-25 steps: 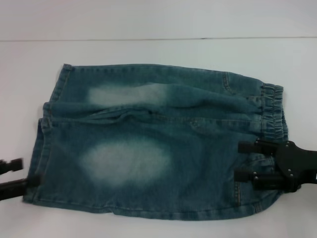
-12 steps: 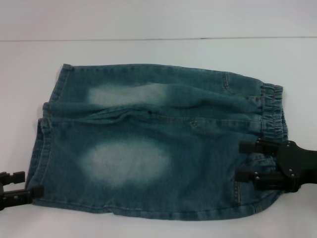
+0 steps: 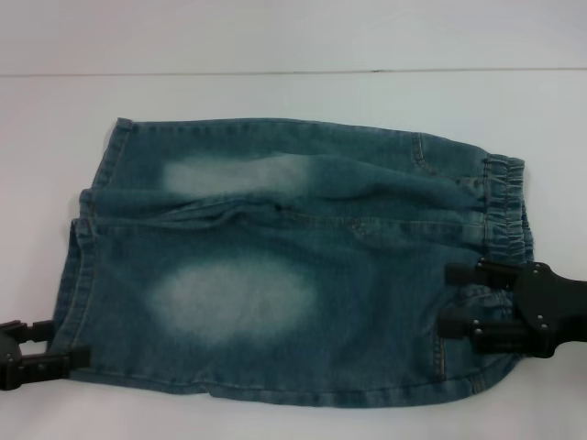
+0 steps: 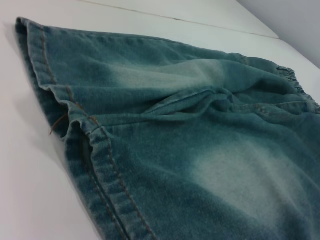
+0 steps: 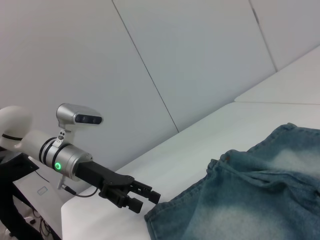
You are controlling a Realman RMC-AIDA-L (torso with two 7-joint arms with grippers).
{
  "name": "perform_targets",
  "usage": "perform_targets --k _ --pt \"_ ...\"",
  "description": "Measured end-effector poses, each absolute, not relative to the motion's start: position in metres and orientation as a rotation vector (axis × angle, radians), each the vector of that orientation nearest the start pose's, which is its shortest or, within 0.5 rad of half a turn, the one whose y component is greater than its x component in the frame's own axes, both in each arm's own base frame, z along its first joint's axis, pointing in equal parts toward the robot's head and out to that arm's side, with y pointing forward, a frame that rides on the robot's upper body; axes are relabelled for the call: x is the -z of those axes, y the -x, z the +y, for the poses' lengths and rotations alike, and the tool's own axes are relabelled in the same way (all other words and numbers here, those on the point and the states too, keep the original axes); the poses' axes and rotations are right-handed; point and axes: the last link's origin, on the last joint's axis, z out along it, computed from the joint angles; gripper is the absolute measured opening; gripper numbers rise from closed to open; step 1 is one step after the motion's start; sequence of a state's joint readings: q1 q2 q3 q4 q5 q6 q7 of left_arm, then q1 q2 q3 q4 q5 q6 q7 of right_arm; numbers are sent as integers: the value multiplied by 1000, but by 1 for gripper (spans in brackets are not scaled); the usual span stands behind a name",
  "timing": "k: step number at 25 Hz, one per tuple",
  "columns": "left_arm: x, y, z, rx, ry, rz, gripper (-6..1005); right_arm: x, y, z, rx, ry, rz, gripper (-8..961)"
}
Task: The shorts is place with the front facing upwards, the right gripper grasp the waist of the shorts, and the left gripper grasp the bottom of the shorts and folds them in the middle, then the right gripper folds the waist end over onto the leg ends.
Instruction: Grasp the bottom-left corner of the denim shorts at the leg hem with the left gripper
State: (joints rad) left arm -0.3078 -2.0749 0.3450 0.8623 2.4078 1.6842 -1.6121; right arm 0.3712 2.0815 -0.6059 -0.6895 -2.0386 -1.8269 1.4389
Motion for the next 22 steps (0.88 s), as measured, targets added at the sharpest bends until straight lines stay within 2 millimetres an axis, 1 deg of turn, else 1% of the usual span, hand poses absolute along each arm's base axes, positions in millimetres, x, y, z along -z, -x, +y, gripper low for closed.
perform_targets --k 5,10,16,22 --pt "-47 369 243 348 2468 -1241 913 -12 -290 261 -881 2772 853 886" --pt "-46 367 244 349 2481 -1238 910 -13 -291 261 -879 2772 852 882" --pt "-58 364 243 344 2449 -1194 907 -13 -291 261 -879 2772 852 878" --pt "-56 368 241 302 2436 -1228 904 -13 -290 261 -880 2773 852 874"
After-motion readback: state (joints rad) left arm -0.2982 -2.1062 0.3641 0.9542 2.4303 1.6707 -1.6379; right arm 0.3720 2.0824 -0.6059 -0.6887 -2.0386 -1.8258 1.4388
